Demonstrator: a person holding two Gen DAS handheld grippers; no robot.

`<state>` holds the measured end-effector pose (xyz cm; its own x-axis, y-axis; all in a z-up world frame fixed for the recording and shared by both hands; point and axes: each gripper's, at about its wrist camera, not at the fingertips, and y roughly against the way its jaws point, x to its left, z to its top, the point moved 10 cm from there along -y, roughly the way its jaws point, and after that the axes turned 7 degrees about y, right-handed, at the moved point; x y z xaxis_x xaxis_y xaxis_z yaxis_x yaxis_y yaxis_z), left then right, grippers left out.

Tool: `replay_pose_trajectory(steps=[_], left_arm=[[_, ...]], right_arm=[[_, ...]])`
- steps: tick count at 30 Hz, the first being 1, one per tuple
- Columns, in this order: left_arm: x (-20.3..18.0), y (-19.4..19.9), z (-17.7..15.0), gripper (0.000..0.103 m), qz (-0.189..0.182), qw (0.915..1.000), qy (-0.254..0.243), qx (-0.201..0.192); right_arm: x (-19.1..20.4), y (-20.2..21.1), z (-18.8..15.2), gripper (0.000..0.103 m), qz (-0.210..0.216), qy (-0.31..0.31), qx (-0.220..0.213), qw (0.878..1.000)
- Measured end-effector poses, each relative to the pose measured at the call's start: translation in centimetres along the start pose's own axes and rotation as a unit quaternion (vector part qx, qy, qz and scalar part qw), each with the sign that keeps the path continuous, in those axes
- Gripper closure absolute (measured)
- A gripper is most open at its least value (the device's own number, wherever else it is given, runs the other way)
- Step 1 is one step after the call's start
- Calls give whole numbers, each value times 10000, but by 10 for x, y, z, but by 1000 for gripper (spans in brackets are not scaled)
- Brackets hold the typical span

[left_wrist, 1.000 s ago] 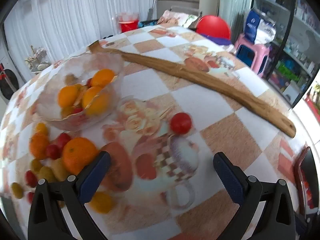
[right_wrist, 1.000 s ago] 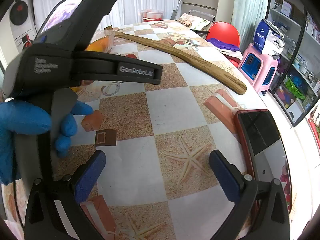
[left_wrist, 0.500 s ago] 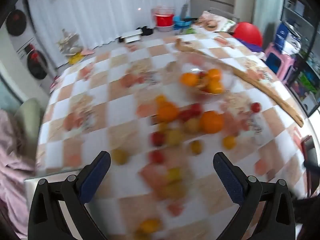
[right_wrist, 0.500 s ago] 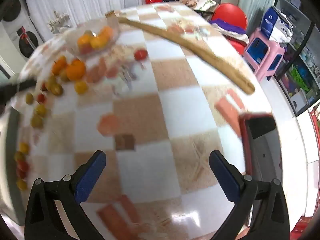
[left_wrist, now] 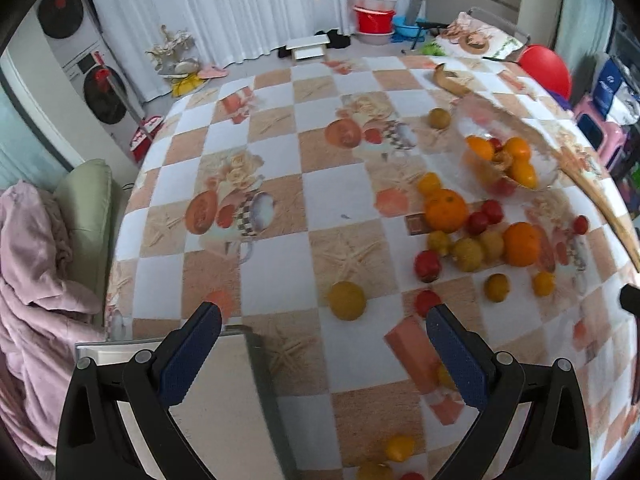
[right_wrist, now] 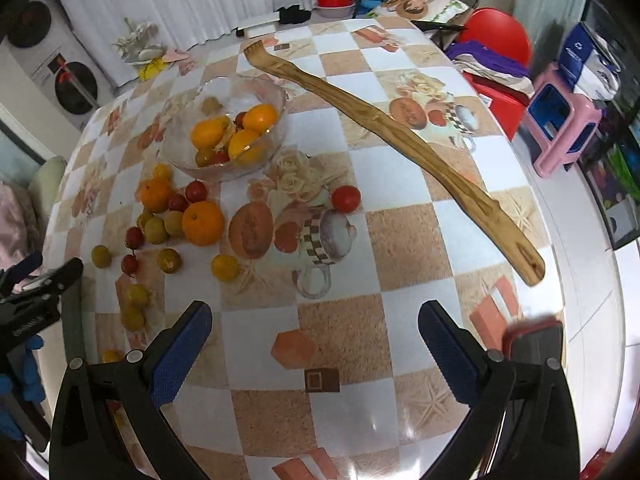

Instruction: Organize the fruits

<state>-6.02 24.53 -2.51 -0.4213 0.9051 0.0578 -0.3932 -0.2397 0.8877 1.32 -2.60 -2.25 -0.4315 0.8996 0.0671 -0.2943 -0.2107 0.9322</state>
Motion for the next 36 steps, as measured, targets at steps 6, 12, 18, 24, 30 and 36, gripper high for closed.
replay_pose_trajectory(steps=[6,12,18,24,30,36], left_arm=[[2,-15,-2,0,70,9998,56,186],[-1,-22,-5,0,122,9996,79,256],[-3,-25,-3,0,136,9995,127,268],[-5,-32,-3,0,159,9994,117,292],[-7,-41,-2,0,145,9993,122,311],[-8,-53,-3,0,153,9991,91,390]], right_arm=[[-8,-11,5,0,57,-38,135,9999],[-8,-17,6,0,62,-17,206,9998],[-8,-20,7,0,66,5,222,9997],[-15,-27,6,0,58,-6,283,9996],[-25,-37,8,0,82,-86,353,9993],[-31,-49,13,0,65,-83,378,9992]])
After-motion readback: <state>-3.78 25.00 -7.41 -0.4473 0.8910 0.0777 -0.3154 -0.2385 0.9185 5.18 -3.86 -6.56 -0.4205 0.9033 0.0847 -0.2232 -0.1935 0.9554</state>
